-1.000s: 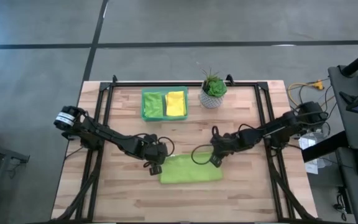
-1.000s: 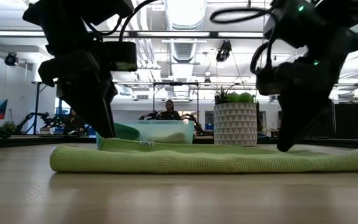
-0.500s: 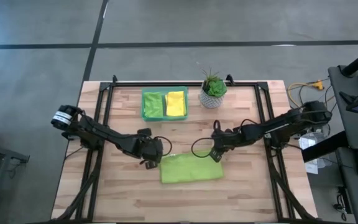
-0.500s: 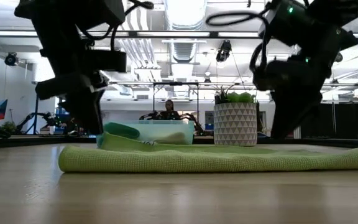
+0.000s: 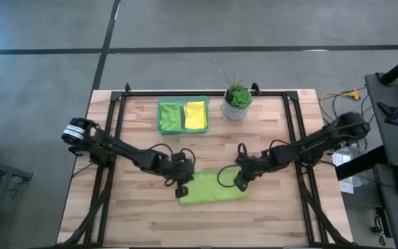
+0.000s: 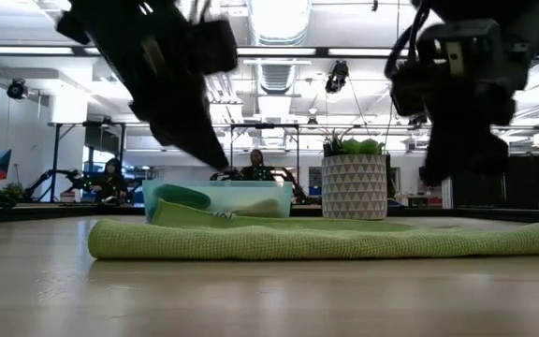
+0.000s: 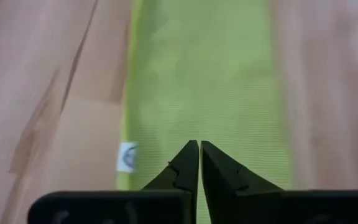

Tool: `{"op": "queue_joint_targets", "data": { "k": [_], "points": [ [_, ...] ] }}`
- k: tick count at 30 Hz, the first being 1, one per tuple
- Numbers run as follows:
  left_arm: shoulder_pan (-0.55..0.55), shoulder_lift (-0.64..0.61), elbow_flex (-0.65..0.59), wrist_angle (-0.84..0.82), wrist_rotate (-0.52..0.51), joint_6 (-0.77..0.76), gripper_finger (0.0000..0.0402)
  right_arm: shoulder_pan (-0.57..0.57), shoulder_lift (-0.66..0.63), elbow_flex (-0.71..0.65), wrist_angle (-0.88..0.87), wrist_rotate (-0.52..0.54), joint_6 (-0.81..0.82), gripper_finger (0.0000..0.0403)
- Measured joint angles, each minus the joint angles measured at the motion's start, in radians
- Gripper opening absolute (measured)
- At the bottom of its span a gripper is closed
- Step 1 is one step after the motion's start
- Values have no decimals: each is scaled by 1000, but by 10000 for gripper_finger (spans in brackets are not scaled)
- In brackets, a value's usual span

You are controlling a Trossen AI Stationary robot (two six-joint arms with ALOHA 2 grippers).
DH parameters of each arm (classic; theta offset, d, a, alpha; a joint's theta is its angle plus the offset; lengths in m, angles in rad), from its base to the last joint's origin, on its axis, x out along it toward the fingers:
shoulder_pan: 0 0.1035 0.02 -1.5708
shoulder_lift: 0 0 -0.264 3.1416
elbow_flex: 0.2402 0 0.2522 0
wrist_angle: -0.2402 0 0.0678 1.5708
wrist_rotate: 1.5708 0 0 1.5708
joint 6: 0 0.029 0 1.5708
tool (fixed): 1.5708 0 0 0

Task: Fold microfiber towels
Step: Fold the light green microfiber towel

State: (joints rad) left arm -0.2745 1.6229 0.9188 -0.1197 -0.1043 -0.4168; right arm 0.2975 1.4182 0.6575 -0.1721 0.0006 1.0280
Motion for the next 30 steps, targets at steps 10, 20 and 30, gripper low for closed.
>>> {"op": "queue_joint_targets", "data": {
  "k": [10,20,30],
  "points": [
    [48,94,13,-117,-29,-24,0,128,124,46,3,-1,106,28],
    [49,94,9,-205,-18,-77,0,156,189,59,4,1,127,28],
    [-7,93,14,-237,60,-252,0,130,215,63,-40,20,32,28]
  ]
}}
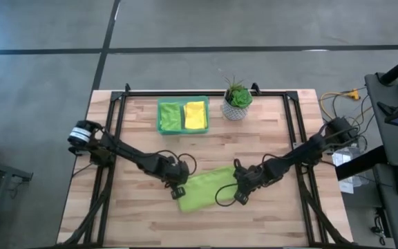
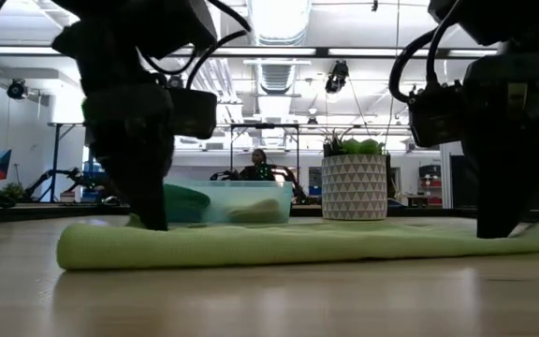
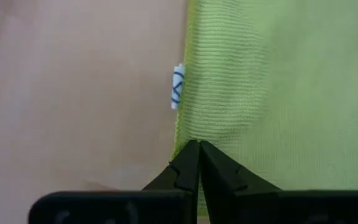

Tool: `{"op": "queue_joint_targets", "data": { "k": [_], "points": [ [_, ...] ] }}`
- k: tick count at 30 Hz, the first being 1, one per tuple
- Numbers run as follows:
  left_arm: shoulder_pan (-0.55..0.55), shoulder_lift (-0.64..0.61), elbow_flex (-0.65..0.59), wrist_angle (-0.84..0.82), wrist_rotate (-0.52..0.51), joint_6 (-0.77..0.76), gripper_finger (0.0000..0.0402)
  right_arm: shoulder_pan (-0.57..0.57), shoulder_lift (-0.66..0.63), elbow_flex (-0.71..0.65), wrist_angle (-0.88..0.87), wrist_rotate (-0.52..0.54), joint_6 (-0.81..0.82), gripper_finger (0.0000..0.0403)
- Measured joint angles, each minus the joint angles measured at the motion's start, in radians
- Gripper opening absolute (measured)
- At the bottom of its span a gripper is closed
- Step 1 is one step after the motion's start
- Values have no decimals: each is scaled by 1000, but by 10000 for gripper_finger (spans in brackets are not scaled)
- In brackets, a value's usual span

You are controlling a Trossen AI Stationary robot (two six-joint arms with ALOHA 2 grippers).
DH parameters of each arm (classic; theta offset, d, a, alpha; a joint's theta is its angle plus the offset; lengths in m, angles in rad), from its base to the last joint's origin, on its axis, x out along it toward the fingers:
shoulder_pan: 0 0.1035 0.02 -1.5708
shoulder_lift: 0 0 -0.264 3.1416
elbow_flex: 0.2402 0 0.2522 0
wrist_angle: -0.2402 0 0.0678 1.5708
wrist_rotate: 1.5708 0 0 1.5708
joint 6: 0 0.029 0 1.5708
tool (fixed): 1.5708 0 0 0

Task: Fold microfiber towels
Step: Fold the light green microfiber towel

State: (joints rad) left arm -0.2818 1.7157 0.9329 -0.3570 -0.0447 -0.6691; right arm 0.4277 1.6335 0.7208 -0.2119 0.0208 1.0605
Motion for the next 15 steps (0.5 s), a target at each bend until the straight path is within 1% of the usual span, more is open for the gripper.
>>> {"op": "queue_joint_targets", "data": {
  "k": [5,7,9,11,13,15],
  "points": [
    [-52,0,0,12,72,-88,0,-33,-15,0,-77,13,-76,28],
    [-71,0,0,28,129,-118,0,-49,-30,-2,-113,30,-111,28],
    [-85,0,0,68,206,-135,0,-65,-51,-5,-138,60,-140,28],
    [-93,0,3,92,246,-137,0,-80,-82,-10,-164,90,-163,28],
    [-94,-7,8,83,231,-151,0,-90,-123,-10,-174,104,-172,28],
    [-93,-26,20,80,159,-159,0,-89,-170,-9,-175,115,-175,28]
  ]
}}
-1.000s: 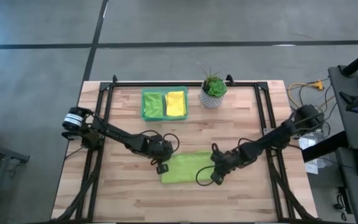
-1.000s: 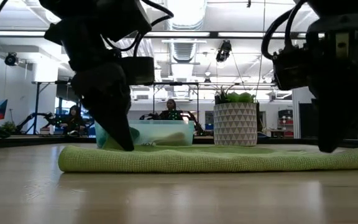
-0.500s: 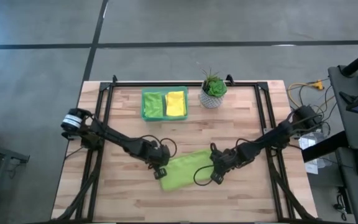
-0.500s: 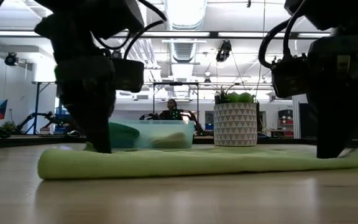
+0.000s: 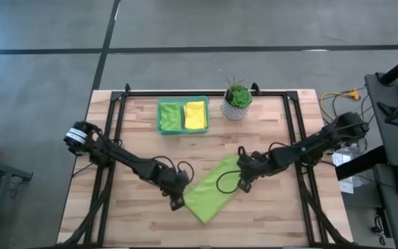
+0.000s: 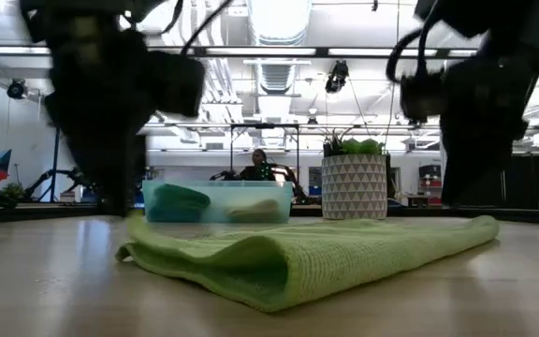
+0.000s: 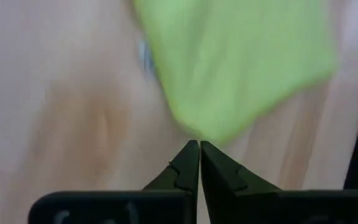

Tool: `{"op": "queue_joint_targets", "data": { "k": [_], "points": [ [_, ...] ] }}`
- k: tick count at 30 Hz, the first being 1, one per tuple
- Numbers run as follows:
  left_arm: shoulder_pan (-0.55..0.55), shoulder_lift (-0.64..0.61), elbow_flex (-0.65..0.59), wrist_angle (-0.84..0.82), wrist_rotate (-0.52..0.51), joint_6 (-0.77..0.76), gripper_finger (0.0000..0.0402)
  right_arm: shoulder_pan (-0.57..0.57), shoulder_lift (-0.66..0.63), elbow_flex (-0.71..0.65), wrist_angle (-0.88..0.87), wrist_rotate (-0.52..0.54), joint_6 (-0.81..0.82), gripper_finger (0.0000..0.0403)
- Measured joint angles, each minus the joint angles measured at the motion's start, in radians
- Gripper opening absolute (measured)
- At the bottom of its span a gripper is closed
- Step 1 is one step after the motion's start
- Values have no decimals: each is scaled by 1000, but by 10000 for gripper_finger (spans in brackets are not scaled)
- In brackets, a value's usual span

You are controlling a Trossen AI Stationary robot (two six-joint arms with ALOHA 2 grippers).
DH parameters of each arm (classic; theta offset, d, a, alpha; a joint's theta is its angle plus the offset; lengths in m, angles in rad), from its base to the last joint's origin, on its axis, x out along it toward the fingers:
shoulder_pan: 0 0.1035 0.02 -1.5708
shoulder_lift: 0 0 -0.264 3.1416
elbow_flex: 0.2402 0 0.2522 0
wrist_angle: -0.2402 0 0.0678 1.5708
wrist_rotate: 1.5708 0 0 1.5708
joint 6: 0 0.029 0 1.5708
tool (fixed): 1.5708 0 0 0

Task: Fold microfiber towels
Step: Fold the light green microfiber towel

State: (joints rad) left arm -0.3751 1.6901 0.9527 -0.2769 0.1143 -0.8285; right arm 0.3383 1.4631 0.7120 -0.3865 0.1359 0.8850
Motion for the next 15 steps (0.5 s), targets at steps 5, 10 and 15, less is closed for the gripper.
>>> {"op": "queue_joint_targets", "data": {
  "k": [5,10,15],
  "points": [
    [27,-33,24,194,-133,116,0,27,-95,0,3,9,30,28],
    [141,47,56,341,-154,220,0,108,-185,1,12,75,93,28],
    [250,193,192,354,-83,403,0,235,-260,2,35,215,191,28]
  ]
}}
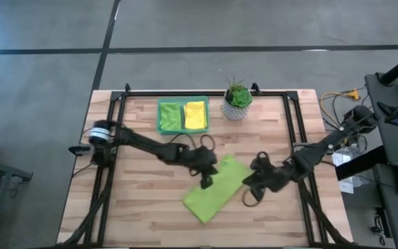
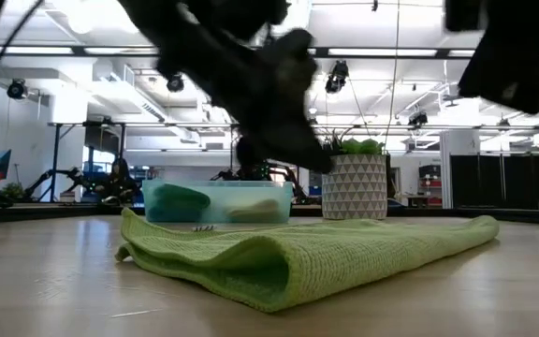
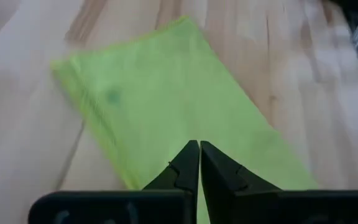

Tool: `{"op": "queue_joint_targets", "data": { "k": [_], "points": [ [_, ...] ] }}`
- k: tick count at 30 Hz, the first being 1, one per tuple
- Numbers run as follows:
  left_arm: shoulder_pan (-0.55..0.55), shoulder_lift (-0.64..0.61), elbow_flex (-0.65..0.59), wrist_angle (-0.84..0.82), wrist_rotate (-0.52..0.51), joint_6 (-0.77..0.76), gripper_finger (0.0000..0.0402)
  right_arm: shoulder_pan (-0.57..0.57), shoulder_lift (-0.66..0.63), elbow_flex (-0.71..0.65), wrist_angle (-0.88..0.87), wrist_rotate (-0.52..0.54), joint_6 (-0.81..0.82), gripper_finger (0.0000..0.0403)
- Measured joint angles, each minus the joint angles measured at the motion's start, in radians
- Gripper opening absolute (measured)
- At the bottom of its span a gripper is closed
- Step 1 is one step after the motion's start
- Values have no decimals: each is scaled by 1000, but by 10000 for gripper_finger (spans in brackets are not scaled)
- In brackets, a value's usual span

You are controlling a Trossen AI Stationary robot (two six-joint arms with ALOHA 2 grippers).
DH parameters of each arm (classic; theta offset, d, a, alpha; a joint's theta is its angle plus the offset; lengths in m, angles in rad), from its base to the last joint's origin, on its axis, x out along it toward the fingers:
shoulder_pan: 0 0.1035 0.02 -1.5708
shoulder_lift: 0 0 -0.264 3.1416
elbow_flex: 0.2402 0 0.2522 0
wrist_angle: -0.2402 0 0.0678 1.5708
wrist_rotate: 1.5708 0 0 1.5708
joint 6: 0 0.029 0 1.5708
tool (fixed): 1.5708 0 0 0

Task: Fold microfiber towels
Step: Fold the light green microfiber towel

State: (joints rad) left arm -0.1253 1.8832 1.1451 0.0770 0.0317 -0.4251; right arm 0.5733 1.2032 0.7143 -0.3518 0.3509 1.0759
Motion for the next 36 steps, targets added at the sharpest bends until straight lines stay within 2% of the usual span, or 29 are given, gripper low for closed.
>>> {"op": "queue_joint_targets", "data": {
  "k": [4,8,10,12,17,20,22,24,27,30,36],
  "points": [
    [41,128,143,-19,1,118,0,100,-25,0,12,77,67,28],
    [70,214,252,-24,-108,155,0,172,-14,21,13,116,128,28],
    [81,241,289,-96,-169,153,0,192,-1,33,12,123,144,28],
    [93,259,314,-168,-180,153,0,202,10,41,10,123,148,28],
    [97,254,300,-278,-180,196,0,204,24,48,0,128,140,28],
    [97,230,284,-260,-177,203,0,203,25,47,-27,164,139,28],
    [97,214,277,-190,-132,223,0,202,24,47,-37,179,139,28],
    [98,208,278,-105,-42,231,0,200,22,47,-42,184,139,28],
    [87,234,290,-102,15,225,0,199,22,47,-42,184,139,28],
    [75,271,286,-137,11,224,0,199,22,47,-41,184,144,28],
    [72,280,292,-222,-162,147,0,200,22,49,-35,169,151,28]
  ]
}}
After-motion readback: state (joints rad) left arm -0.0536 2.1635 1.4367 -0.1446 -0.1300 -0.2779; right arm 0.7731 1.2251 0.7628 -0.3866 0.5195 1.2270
